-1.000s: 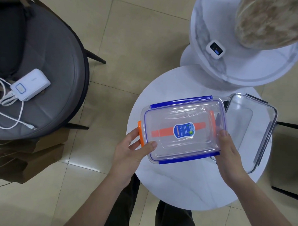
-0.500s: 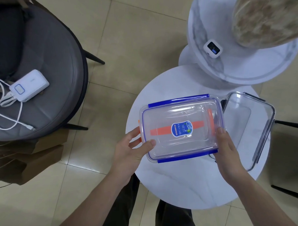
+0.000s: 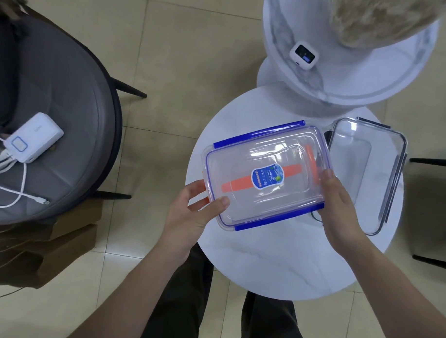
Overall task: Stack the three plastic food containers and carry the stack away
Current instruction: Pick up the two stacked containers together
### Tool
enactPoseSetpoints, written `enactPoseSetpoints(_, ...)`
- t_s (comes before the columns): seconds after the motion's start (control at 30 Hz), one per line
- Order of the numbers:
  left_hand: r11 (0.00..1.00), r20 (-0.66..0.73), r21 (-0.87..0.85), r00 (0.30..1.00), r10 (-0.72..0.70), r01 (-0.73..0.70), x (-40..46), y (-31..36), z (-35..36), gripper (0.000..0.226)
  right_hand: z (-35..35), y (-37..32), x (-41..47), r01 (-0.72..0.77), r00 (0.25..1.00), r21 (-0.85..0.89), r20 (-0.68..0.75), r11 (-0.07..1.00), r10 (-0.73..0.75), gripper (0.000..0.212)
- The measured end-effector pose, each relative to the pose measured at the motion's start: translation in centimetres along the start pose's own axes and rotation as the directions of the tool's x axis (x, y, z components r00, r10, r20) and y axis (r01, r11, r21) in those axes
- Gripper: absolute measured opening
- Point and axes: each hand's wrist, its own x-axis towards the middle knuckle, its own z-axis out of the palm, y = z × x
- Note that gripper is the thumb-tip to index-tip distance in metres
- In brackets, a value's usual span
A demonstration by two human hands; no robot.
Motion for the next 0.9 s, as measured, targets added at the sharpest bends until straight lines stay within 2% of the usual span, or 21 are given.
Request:
enactPoseSetpoints(0.17,0.998,0.049,0.064,0.999,0.017,-0.021,0.2,0.4,-0.3,0.104,-0.3,0.0,0.3,0.006,0.999,0.078,-0.035,0.997,-0.004,0.035)
enactPoseSetpoints(0.27,0.996,0.055,0.082,0.998,0.032,-0.037,0.4,0.9,-0.9,0.102,-0.1,0.6,0.3,-0.005,0.993,0.160,-0.116,0.987,0.024,0.033)
enactPoseSetpoints(0.33,0.998,0.025,0.069,1.000,0.009,-0.010,1.1,1.3,-1.5,0.090,-0.1,1.3,0.1,-0.044,0.973,0.235,-0.209,0.971,0.095,0.025)
enactPoseSetpoints(0.37,0.998,0.007,0.057,1.000,-0.009,0.008,1.6,1.4,-1.8,0.076,-0.1,1.8,-0.1,-0.064,0.960,0.271,-0.246,0.961,0.133,0.022)
enactPoseSetpoints(0.43,0.998,-0.020,0.062,1.000,-0.023,0.024,2.7,1.7,-2.3,0.047,0.1,2.7,-0.8,-0.093,0.935,0.342,-0.293,0.935,0.200,0.025)
enactPoseSetpoints(0.47,0.996,-0.026,0.087,1.000,-0.011,0.013,3.2,1.8,-2.5,0.041,0.3,3.2,-1.2,-0.102,0.926,0.378,-0.301,0.920,0.226,0.028)
enactPoseSetpoints(0.6,0.987,-0.022,0.162,1.000,0.019,-0.015,5.4,2.8,-2.9,0.033,1.5,4.6,-2.8,-0.150,0.916,0.452,-0.272,0.879,0.296,0.032)
enactPoseSetpoints(0.9,0.974,0.106,0.219,0.994,0.041,-0.063,6.9,4.4,-1.8,0.032,2.3,4.4,-1.8,-0.162,0.938,0.420,-0.216,0.893,0.272,0.037)
